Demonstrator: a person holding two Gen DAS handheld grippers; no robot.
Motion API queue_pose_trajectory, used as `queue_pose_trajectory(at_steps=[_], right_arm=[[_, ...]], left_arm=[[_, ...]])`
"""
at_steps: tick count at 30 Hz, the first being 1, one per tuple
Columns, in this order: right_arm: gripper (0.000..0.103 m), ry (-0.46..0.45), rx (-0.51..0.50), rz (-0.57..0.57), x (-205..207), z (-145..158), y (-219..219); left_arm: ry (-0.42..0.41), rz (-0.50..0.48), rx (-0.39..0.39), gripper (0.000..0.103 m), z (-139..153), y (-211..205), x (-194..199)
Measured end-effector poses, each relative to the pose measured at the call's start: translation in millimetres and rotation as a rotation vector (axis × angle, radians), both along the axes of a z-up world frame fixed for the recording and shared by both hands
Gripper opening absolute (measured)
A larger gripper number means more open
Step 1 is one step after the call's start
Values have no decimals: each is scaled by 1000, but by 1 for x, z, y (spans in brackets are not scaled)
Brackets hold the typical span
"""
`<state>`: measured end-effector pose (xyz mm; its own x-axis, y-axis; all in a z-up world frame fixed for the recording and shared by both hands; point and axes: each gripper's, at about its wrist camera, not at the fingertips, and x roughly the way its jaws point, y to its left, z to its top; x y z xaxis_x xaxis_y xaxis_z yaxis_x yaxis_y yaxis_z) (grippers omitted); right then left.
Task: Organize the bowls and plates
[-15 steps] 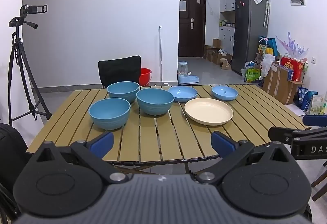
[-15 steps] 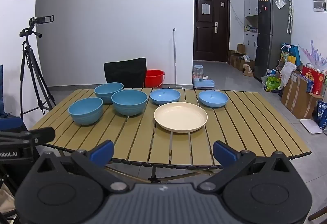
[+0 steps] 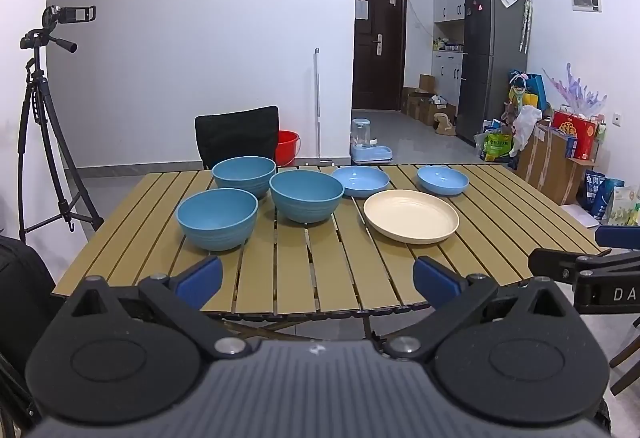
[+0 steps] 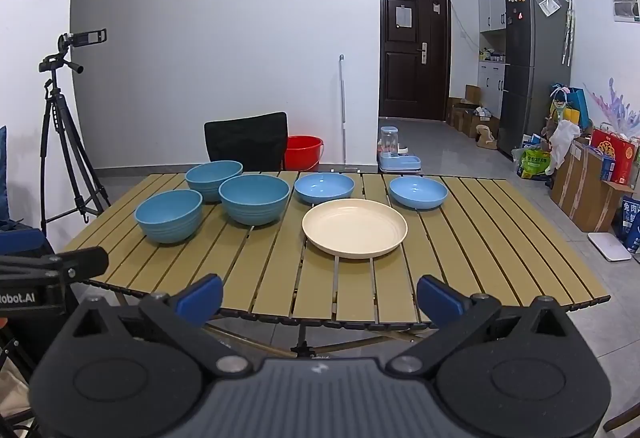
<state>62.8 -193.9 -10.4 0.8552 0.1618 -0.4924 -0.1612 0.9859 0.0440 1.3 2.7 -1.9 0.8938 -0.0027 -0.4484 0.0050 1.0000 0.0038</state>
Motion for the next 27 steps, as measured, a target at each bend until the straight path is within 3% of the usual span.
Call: queue_pose_trajectory(at_steps=[27], right_arm=[[103,1,-1,-1,0,-1,0]], left_arm=[[5,-6,2,103,0,-5,-3]])
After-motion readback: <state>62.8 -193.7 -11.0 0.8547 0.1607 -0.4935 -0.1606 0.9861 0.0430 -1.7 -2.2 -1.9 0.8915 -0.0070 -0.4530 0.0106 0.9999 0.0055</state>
